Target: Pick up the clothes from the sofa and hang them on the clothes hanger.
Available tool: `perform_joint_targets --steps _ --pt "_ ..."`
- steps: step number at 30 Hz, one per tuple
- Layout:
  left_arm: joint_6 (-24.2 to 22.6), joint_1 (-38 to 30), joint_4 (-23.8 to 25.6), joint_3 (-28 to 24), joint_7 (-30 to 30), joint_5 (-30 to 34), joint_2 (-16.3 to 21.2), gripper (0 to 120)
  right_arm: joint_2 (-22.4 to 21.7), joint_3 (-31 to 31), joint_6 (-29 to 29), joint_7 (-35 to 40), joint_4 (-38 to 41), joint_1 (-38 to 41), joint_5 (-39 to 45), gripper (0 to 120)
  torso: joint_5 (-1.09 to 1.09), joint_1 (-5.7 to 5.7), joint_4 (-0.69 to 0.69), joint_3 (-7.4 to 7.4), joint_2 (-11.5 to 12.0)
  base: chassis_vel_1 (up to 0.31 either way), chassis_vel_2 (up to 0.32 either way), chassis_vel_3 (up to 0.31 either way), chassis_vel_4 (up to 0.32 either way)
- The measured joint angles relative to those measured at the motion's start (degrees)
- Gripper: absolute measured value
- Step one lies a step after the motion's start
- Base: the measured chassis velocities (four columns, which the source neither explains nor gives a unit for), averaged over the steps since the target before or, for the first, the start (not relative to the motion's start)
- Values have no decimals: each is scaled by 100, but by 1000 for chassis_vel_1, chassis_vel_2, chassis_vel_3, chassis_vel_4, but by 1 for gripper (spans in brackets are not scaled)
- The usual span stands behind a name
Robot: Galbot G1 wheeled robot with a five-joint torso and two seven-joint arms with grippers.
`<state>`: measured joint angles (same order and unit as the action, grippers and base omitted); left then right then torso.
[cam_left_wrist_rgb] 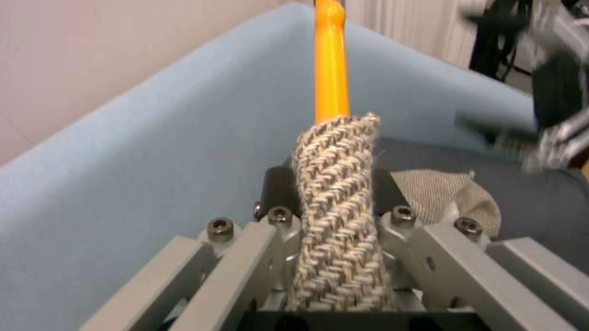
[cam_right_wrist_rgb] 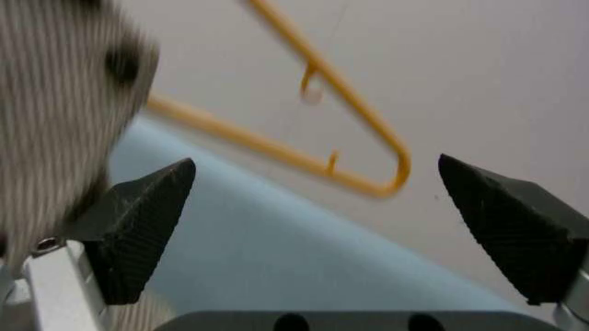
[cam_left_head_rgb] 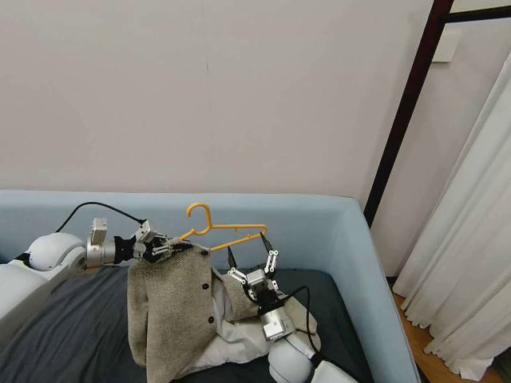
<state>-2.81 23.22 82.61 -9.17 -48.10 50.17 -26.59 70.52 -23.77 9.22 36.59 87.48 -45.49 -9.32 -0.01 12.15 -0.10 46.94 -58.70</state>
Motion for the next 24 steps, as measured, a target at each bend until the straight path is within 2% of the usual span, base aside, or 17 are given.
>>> perform_joint_targets --steps 3,6,14,21,24 --pt "-14 18 127 68 94 131 91 9 56 -329 -882 317 -45 -6 69 100 0 0 0 0 0 0 0 0 0" --pt "-22 90 223 171 134 210 161 9 176 -490 -1193 444 -212 49 -50 100 0 0 2 0 0 0 0 0 0" --pt "-22 420 338 419 180 252 243 9 510 -843 -1291 543 -439 184 -284 100 -1 0 3 0 0 0 0 0 0" --pt "1 441 321 438 192 245 190 9 548 -975 -1271 522 -581 211 -343 100 0 0 1 0 0 0 0 0 0" --pt "41 430 332 438 211 251 179 9 599 -1015 -1547 642 -732 202 -479 93 0 0 1 0 0 0 0 0 0"
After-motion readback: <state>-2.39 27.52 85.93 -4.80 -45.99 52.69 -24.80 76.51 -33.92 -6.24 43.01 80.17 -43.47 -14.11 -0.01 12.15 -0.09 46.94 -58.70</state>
